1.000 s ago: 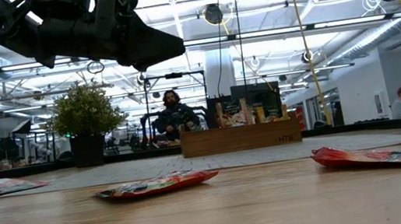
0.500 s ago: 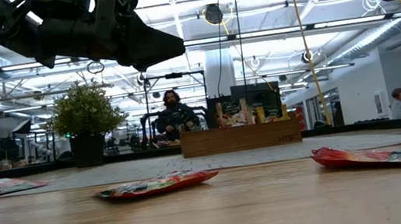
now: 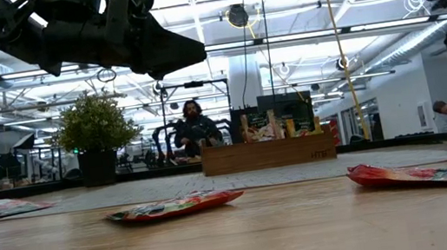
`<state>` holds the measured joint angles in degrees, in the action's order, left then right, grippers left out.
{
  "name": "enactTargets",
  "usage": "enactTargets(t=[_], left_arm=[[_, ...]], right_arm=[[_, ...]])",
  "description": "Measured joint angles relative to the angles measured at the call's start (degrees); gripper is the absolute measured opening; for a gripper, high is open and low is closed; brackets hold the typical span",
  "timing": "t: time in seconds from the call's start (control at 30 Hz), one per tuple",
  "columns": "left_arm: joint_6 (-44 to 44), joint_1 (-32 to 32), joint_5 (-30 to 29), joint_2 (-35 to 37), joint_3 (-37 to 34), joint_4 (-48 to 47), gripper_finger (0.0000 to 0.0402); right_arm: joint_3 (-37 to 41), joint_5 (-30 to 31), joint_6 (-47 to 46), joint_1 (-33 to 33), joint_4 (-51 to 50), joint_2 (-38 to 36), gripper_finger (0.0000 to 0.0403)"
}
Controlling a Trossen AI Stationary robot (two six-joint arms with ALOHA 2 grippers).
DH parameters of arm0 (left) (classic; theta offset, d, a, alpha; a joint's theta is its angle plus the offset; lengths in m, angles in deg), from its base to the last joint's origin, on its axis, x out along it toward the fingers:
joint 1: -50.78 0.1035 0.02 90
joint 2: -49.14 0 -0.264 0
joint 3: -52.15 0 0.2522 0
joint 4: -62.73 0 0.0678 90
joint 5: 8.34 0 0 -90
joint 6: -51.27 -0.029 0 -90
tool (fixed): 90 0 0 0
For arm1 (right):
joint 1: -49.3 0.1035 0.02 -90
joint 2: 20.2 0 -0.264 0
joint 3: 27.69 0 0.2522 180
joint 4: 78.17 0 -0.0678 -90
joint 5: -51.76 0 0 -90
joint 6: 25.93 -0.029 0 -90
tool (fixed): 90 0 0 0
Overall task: Pick & Place Tea
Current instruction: Put the red tea bag into the left section of the wooden organizer
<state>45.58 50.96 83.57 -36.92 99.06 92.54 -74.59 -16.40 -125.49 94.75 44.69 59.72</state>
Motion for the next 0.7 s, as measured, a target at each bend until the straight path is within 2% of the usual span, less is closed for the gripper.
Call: enactTargets(t=[0.23,0.37,0.53,0.7], left_arm=[[0.0,0.0,0.0,0.0,0.0,0.0,0.0152],[0.0,0.0,0.0,0.0,0.0,0.0,0.0152],[0.0,0.0,0.0,0.0,0.0,0.0,0.0152],[0.0,0.0,0.0,0.0,0.0,0.0,0.0152]], right_arm=[[0.2,12.5,4.0,-3.4,-0.1,0.1,0.0],[0.2,18.9,11.1,-7.2,4.0,0.1,0.0],[0.2,17.0,28.4,-12.1,14.2,0.0,0.0],[-1.2,16.1,48.8,-11.9,19.5,-2.9,0.0]])
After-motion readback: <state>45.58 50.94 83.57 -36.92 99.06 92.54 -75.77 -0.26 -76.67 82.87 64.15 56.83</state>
